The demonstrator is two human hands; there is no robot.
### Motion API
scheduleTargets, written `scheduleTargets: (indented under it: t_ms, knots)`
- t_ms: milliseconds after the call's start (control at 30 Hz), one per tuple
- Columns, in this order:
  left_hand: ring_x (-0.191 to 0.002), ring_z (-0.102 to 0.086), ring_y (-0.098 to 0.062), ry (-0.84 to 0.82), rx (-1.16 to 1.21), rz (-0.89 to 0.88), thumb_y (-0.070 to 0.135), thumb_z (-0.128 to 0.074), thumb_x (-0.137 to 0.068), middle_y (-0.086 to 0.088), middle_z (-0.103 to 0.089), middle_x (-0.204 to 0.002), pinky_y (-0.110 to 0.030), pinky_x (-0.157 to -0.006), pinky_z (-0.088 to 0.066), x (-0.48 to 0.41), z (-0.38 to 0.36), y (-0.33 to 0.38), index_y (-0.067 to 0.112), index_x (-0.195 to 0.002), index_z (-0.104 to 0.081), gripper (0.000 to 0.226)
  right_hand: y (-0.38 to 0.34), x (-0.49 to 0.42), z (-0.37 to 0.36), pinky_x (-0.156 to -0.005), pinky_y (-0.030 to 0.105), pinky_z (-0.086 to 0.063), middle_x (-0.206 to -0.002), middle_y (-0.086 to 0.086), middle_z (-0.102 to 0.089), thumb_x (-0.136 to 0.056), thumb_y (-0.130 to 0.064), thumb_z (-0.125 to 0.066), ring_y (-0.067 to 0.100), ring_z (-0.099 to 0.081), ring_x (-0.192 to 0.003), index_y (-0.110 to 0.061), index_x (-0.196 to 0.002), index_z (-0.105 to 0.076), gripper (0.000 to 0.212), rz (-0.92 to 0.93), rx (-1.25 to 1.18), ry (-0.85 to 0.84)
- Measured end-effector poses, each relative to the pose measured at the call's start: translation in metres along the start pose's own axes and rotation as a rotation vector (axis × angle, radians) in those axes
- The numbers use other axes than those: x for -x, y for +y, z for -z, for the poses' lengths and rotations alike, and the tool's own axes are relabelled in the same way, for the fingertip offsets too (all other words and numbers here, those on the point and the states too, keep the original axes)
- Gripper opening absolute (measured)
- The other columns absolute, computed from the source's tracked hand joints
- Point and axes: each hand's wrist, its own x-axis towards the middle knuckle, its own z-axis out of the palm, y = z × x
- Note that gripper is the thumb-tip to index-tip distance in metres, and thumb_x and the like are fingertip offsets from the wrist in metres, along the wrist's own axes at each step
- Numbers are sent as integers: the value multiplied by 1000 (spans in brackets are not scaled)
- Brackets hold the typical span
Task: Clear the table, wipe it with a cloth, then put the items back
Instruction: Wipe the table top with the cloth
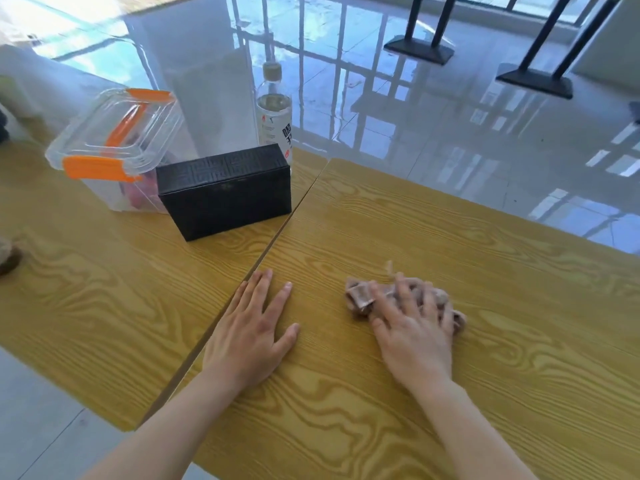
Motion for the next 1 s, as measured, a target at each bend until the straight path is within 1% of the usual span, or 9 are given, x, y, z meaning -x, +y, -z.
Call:
scheduleTargets:
  t_ms: [167, 300, 433, 533, 633, 733, 833, 933, 1000]
  knots:
    - [-151, 1, -23, -10, 8, -48, 65, -18, -96, -11, -6, -164, -41, -122, -10, 2, 1, -3, 30, -155, -17, 68, 8, 73, -14, -117, 57, -5, -161, -18, -8, -98, -66, -18, 24, 3, -150, -65, -142, -10, 46, 223, 15, 41]
    - [-149, -15, -27, -6, 58, -112, 55, -22, -99, -12, -27, -158, -46, -120, -20, 10, 2, 8, 33, -149, -35, 56, 79, 87, -1, -118, 54, -1, -160, -23, 1, -91, -71, -8, 19, 9, -150, -71, -138, -2, 47, -65, 28, 36]
    - [-151, 1, -27, -66, 13, -157, 65, -19, -96, -8, -12, -163, -52, -121, -7, 29, -5, 22, 42, -151, -24, 59, 111, 94, 7, -118, 52, 7, -160, -22, 7, -86, -74, -2, 18, 14, -148, -77, -129, 8, 44, -394, -63, -41]
    - [-151, 5, -26, -74, 7, -190, 66, -19, -96, -5, -8, -164, -54, -120, -6, 43, -7, 21, 43, -152, -18, 61, 95, 115, 4, -117, 52, 9, -161, -21, 8, -85, -72, 0, 21, 16, -148, -77, -125, 12, 42, -495, -84, -41]
    - [-150, 9, -25, -84, 16, -216, 66, -18, -97, -4, -4, -165, -53, -120, -3, 49, -7, 17, 42, -154, -12, 62, 62, 148, -14, -117, 54, 6, -161, -18, 10, -89, -68, -3, 24, 16, -148, -70, -136, 6, 48, -529, -40, -4]
    - [-150, 13, -20, -99, 103, -206, 64, -17, -97, 0, 0, -164, -49, -121, 2, 50, -2, 18, 40, -153, -15, 61, 15, 162, -28, -116, 59, -2, -163, -11, -2, -97, -61, -14, 31, 5, -149, -61, -144, -11, 48, -466, 7, 30]
    - [-149, 5, -7, -111, 413, -151, 60, -19, -94, 12, -12, -159, -37, -122, 3, 51, 6, 16, 34, -150, -29, 63, -38, 154, -30, -112, 65, -15, -158, -2, -29, -91, -57, -29, 39, -19, -145, -51, -142, -37, 52, -381, -44, 26]
    - [-146, -17, -2, -156, 724, -48, 50, -28, -91, 20, -29, -149, -32, -122, -10, 57, 21, 10, 31, -145, -40, 59, -93, 134, -33, -113, 65, -11, -159, -2, -27, -93, -55, -31, 40, -15, -147, -52, -143, -33, 51, -216, -76, -2]
    - [-138, -34, -4, -190, 789, -9, 38, -37, -90, 14, -42, -147, -32, -116, -28, 64, 33, 3, 30, -143, -43, 54, -114, 119, -31, -115, 61, 0, -162, -6, -14, -96, -58, -27, 34, 1, -149, -56, -146, -21, 50, -45, -82, -6]
